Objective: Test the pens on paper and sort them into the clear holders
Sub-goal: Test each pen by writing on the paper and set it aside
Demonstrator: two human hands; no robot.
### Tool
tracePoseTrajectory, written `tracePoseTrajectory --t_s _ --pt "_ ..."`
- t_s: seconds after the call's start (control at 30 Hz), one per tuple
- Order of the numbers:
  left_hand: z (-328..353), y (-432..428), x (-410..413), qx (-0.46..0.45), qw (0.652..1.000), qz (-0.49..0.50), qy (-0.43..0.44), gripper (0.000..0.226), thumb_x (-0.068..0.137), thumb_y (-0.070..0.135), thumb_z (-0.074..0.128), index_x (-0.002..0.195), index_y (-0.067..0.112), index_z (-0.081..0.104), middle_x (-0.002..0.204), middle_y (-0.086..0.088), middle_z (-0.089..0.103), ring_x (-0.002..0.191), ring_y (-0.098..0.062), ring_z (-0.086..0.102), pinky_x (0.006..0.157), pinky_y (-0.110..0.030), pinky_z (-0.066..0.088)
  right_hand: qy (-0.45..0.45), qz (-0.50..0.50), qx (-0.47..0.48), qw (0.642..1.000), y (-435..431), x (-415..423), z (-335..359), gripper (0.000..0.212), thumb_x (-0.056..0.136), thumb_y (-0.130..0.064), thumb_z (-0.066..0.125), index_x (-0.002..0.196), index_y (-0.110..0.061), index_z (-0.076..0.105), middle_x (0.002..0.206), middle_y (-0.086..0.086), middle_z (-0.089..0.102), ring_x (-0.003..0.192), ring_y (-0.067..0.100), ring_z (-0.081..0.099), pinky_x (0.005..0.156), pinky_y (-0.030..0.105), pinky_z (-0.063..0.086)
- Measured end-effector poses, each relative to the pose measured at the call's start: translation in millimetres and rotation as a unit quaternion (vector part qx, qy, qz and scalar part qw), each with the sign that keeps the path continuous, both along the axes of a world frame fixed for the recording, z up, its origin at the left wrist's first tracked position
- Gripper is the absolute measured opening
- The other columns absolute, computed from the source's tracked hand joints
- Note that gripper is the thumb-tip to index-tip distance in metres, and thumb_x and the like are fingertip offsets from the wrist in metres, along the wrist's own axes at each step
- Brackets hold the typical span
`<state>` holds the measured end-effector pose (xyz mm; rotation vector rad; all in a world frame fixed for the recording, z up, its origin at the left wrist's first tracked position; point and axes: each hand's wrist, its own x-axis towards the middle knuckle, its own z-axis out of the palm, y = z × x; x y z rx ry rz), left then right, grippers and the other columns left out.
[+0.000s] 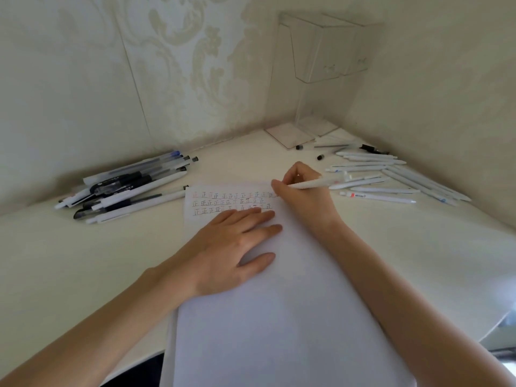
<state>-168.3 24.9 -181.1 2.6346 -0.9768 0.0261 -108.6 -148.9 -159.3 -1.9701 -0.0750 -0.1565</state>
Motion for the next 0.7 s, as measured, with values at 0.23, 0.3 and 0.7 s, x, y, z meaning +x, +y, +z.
tracePoseTrajectory --t_s 0.23,0.3,0.7 --pt "0.2 -0.7 -1.8 -0.013 1.0 0.004 -0.007 0.063 0.086 0.06 0.018 0.14 0.032 0.036 0.15 0.011 0.026 0.138 -0.007 0.015 0.107 -0.017 0.002 -0.033 -0.019 -0.041 0.998 0.0 -1.1 -3.6 0.031 0.075 -0.005 0.058 0.06 -0.014 0.032 0.057 -0.001 0.028 0.052 0.006 0.023 0.045 0.019 0.02" --pt "0.1 -0.7 -2.1 -0.017 1.0 0.004 -0.009 0.062 0.087 0.059 0.02 0.139 0.031 0.038 0.149 0.01 0.029 0.137 -0.007 0.016 0.107 -0.017 0.002 -0.034 -0.014 -0.041 0.998 0.1 -1.2 -4.5 0.027 0.076 -0.005 0.057 0.062 -0.011 0.035 0.057 0.001 0.029 0.053 0.008 0.026 0.045 0.02 0.021" --pt "-0.5 -0.1 -1.9 -0.023 1.0 0.006 -0.009 0.059 0.088 0.058 0.023 0.137 0.03 0.041 0.148 0.009 0.032 0.137 -0.007 0.019 0.108 -0.018 0.005 -0.028 -0.011 -0.044 0.999 1.2 -1.4 -4.2 0.035 0.076 -0.004 0.055 0.06 -0.017 0.027 0.055 -0.005 0.024 0.05 0.006 0.021 0.043 0.017 0.019"
